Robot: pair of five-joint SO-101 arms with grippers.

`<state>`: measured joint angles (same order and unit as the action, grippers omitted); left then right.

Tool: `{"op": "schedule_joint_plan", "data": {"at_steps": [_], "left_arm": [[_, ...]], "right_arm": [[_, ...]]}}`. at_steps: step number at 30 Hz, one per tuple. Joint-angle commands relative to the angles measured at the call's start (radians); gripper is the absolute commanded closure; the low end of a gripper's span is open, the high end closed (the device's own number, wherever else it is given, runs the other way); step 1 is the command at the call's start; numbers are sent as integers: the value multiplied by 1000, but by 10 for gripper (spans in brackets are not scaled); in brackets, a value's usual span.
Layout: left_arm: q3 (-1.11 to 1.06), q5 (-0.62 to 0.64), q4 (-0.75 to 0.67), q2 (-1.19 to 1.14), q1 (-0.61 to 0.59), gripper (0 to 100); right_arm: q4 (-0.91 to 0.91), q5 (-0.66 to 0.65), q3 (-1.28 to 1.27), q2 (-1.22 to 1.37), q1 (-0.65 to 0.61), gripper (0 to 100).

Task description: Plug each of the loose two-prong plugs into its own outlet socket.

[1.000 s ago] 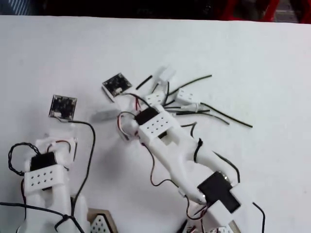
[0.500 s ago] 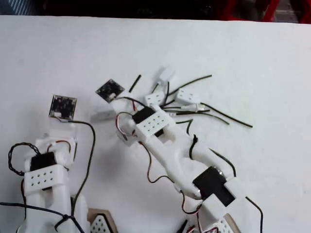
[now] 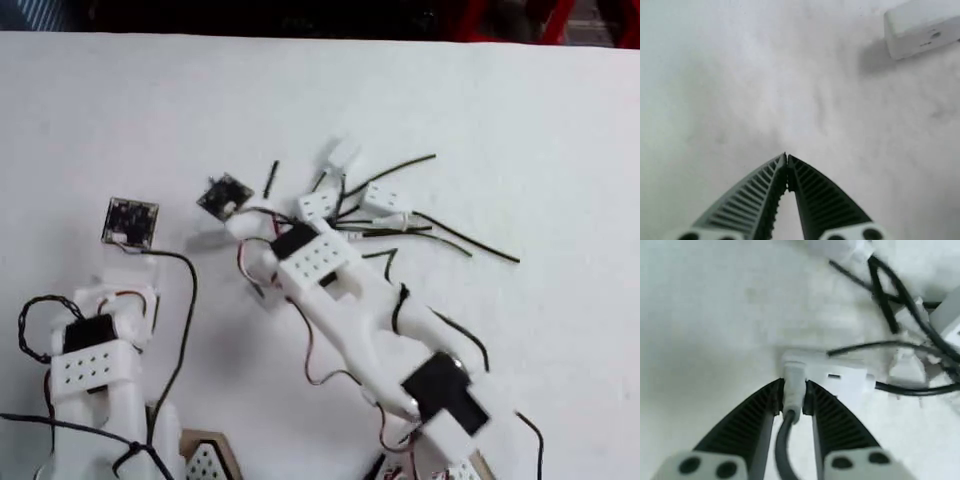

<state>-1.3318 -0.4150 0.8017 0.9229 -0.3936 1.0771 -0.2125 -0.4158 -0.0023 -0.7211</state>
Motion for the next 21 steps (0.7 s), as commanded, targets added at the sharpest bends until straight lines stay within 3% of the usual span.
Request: {"op": "schedule_joint_plan", "data": {"at_steps": [1,10,14,21], "left_arm": [[0,-12,-37,21,-10,973],[0,-12,-37,21,-10,973],[0,-12,-37,19,-10,973],[0,-12,-37,19,-8,973]], "right_arm": [[77,-17,21,-243,-15,981],[163,-84,23,-618,47,981],[102,-132,23,-647,200,981],[-168,-137,21,-515,486,981]]}}
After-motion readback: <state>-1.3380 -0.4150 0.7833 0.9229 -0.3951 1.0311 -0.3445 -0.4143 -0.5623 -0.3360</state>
